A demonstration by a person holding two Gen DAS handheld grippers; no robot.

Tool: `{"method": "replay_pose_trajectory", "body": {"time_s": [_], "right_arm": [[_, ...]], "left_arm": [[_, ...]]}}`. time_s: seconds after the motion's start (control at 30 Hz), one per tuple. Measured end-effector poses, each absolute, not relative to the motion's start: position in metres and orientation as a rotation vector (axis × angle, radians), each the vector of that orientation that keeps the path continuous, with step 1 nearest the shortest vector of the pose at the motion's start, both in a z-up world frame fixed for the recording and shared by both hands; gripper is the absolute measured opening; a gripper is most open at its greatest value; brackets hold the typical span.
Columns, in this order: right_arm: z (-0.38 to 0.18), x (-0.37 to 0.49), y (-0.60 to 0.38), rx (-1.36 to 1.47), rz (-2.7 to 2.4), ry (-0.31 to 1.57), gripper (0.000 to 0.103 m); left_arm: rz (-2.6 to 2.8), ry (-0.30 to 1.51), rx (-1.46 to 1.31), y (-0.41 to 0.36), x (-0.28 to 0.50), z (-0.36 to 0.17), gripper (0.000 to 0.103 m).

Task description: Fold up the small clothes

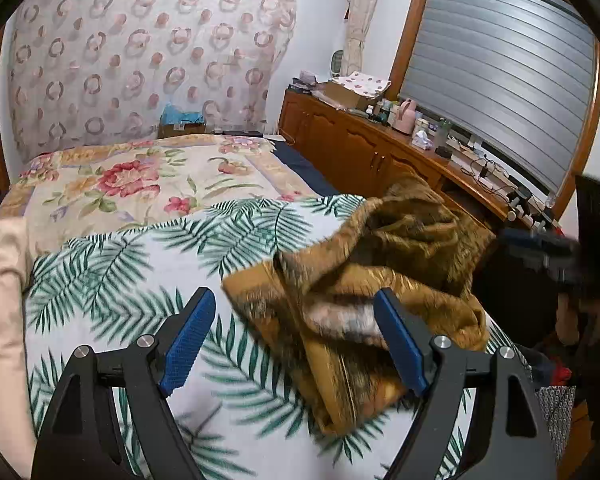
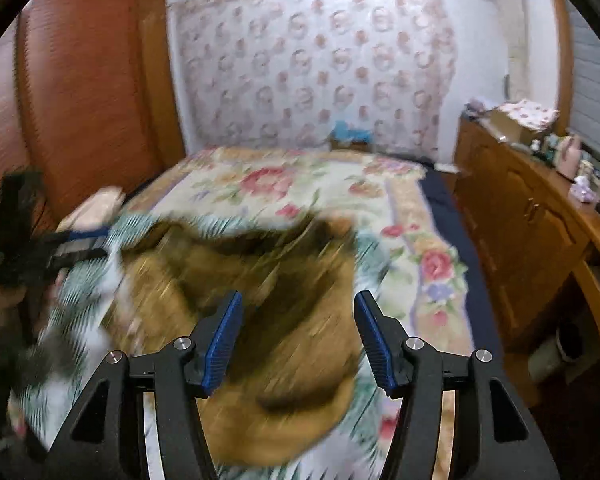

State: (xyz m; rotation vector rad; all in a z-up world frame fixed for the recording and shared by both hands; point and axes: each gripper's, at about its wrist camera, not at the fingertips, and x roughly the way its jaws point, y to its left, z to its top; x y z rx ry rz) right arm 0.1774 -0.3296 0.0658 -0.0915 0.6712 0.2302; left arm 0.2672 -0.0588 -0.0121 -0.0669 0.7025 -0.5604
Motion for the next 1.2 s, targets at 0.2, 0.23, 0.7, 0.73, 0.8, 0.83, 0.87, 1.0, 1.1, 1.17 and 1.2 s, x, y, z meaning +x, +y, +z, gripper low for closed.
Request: {"method": "replay_pose_trajectory", "body": {"time_s": [0.2,0.23,0.7,0.73,0.8,0.83,0.87,1.0,1.1,1.17,1.2], "right_arm": [[0.015,0.150,-0.297,-0.114,0.315,0.819,0.057],[0.006,0.147,-0.292,-0.113,0.327,0.836,0.056],[-0.044,0.159,-0.266,-0.304,0.356,0.894,0.009],[-0.044,0.159,-0.266,-0.322,0.357,0.894,0.005],[-0.040,0.156,-0.267,-0.357,0.346,0.882,0.004],[-0.031,0.153,-0.273,-0.360,0.336,0.861,0.004],[-0.022,0.154,-0.277,-0.350,0.339,0.843,0.003],[0.032,0.176,-0.299,-0.323,0.281,0.704,0.003],[0.064,0.207,-0.312,-0.306,0.243,0.623,0.003],[0.077,0.232,-0.317,-0.304,0.219,0.584,0.003],[0.079,0.243,-0.318,-0.301,0.209,0.569,0.003]], "left_arm": [[-0.564,0.711,-0.064,-0.055,0.245,-0.018,0.082],[-0.565,0.713,-0.067,-0.054,0.242,-0.020,0.082],[-0.558,0.732,-0.068,-0.047,0.228,-0.030,0.082],[-0.558,0.733,-0.069,-0.048,0.229,-0.030,0.082],[-0.559,0.734,-0.064,-0.049,0.230,-0.030,0.082],[-0.559,0.733,-0.061,-0.050,0.230,-0.029,0.082],[-0.560,0.733,-0.057,-0.051,0.231,-0.029,0.082],[-0.550,0.725,-0.047,-0.057,0.235,-0.027,0.082],[-0.541,0.730,-0.047,-0.062,0.242,-0.027,0.082],[-0.530,0.736,-0.037,-0.067,0.249,-0.028,0.082],[-0.528,0.740,-0.034,-0.068,0.252,-0.029,0.082]]}}
